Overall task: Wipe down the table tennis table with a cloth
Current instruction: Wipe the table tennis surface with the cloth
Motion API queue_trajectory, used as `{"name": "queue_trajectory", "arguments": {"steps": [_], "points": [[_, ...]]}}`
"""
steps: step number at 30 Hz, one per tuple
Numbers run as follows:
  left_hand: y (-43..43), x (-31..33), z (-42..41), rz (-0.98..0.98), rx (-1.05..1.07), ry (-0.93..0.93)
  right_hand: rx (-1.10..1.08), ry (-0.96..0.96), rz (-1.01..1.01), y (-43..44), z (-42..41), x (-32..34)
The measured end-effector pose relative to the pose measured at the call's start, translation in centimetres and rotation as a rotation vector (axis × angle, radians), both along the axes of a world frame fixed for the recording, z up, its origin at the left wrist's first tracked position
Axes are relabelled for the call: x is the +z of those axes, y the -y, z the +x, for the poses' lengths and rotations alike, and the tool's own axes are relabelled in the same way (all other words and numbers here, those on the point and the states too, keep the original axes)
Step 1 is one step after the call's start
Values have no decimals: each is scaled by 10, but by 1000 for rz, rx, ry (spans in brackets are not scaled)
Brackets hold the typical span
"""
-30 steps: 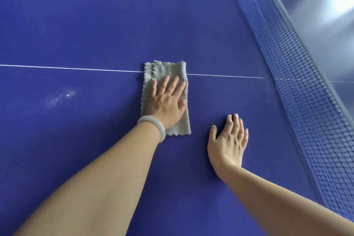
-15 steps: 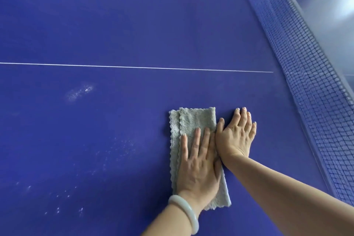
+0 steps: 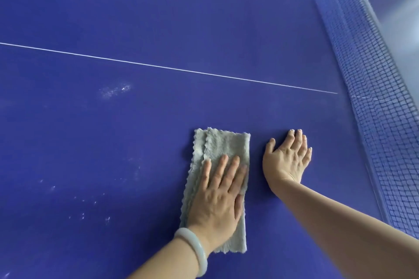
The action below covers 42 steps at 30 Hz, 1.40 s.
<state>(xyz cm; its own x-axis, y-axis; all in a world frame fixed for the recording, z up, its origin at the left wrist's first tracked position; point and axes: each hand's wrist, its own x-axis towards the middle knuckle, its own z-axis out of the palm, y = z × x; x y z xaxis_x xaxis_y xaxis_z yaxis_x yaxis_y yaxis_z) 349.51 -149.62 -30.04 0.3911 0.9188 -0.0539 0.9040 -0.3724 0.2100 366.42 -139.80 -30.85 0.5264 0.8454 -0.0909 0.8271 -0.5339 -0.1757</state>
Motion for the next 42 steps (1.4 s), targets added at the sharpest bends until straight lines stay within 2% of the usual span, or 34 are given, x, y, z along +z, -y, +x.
{"name": "queue_trajectory", "arguments": {"steps": [2,6,15,17,20,22,27,30,32,35,37,39,42], "points": [[10,-3,-26,8,-110,-35,13,3,11,1,1,-2],[-3,0,-84,5,128,-81,22,19,11,2,0,-2],[-6,1,-82,-21,148,-65,98,41,-160,8,-13,18],[-5,1,-81,-20,153,-37,213,-36,-149,37,-28,18],[-5,1,-82,-20,161,0,357,-99,-18,116,-70,11],[-3,-2,-82,-7,164,12,361,-47,20,149,-83,3],[-1,-5,-92,18,142,-16,347,6,-36,145,-87,1],[3,-5,-136,31,236,-46,353,3,-57,146,-86,2],[11,-4,-165,24,393,-73,346,9,-50,147,-87,1],[40,3,-142,23,537,-43,339,10,-52,144,-87,2],[82,5,-90,32,465,11,345,2,-55,145,-87,3],[129,2,-49,13,284,69,343,-13,-40,145,-88,4],[162,0,-60,27,43,63,338,-24,-20,146,-88,5]]}}
